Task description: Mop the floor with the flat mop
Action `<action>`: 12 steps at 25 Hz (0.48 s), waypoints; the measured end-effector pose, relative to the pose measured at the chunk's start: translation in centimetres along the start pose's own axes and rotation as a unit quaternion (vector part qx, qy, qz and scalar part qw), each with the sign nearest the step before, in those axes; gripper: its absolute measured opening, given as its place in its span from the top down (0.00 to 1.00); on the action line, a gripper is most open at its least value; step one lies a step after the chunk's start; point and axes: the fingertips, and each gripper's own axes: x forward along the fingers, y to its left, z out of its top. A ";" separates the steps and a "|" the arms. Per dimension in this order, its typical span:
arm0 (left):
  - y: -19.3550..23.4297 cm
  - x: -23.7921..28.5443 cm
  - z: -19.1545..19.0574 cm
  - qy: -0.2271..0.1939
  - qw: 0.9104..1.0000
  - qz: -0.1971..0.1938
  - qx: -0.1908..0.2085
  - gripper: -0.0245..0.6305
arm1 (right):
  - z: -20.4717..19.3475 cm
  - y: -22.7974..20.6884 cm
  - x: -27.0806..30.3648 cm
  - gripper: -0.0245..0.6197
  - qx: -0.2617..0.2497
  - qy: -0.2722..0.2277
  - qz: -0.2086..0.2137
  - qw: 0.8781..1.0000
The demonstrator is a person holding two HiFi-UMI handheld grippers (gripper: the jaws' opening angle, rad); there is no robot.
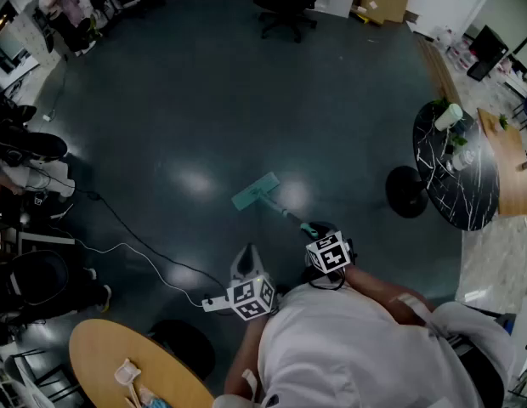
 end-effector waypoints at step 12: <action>-0.3 0.5 0.1 0.000 1.000 0.001 0.000 0.96 | -0.1 -0.7 0.4 0.78 -0.002 0.004 0.000 1.000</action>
